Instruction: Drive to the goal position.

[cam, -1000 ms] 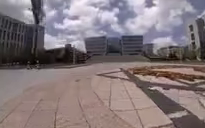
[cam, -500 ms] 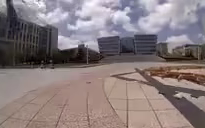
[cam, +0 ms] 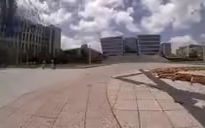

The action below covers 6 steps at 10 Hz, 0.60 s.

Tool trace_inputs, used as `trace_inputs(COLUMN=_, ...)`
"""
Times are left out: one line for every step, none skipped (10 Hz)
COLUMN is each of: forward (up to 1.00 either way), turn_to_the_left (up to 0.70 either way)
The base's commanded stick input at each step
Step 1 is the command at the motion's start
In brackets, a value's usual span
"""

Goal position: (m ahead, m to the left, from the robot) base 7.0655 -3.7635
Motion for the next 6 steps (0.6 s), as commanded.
trace_inputs(forward=0.70, turn_to_the_left=0.00)
trace_inputs(forward=0.70, turn_to_the_left=-0.12)
trace_inputs(forward=0.70, turn_to_the_left=-0.24)
trace_inputs(forward=0.70, turn_to_the_left=-0.34)
trace_inputs(forward=0.70, turn_to_the_left=-0.35)
trace_inputs(forward=0.70, turn_to_the_left=-0.35)
